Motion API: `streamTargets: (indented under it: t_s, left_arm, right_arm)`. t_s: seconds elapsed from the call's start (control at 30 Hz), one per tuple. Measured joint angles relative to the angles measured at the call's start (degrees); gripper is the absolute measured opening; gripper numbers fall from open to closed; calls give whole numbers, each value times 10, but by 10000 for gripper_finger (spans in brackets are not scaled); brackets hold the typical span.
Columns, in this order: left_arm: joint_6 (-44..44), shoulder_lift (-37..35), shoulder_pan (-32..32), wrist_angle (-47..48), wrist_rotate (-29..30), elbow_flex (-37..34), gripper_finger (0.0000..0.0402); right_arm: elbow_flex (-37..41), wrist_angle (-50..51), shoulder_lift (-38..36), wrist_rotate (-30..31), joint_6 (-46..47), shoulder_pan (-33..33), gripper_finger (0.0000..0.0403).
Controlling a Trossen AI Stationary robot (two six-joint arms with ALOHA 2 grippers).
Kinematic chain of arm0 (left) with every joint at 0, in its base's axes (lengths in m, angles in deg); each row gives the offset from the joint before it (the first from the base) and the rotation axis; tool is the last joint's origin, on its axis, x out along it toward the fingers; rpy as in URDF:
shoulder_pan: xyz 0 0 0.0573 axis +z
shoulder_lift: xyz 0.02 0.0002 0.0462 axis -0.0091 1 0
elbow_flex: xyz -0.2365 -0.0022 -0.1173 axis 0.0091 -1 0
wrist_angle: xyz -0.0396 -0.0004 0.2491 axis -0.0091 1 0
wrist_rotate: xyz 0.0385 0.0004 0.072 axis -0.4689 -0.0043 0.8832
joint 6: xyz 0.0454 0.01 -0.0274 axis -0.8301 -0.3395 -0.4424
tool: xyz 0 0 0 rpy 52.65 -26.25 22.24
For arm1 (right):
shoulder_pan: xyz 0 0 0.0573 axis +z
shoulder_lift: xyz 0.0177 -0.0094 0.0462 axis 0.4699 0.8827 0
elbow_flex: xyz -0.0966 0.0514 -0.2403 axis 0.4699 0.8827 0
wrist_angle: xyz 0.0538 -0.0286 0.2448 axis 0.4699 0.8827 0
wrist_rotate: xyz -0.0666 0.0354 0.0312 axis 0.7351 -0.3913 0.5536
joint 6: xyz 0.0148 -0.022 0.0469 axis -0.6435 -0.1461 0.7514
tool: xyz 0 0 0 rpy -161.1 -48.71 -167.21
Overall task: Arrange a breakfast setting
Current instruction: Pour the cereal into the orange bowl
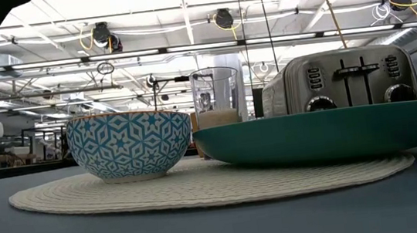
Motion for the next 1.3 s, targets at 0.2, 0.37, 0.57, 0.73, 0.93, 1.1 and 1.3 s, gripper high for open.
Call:
streamTargets:
  t_s: [0.2,0.37,0.57,0.73,0.93,1.1,1.3]
  left_arm:
    - [2,0,4,-19,0,0,395]
    - [21,0,5,-28,0,0,395]
    - [18,0,5,-29,-1,0,387]
    - [10,0,5,-28,-1,0,330]
    - [14,0,6,-27,-2,0,249]
    - [12,0,6,-27,-4,0,207]
    - [12,0,6,-27,-2,0,202]
  right_arm:
    - [0,0,0,0,1,0,219]
    - [0,9,0,0,1,0,219]
    - [0,9,0,0,1,0,219]
    - [0,17,0,0,1,0,219]
    - [0,18,0,3,1,0,219]
    - [0,18,0,3,3,0,219]
    - [0,18,0,2,14,0,219]
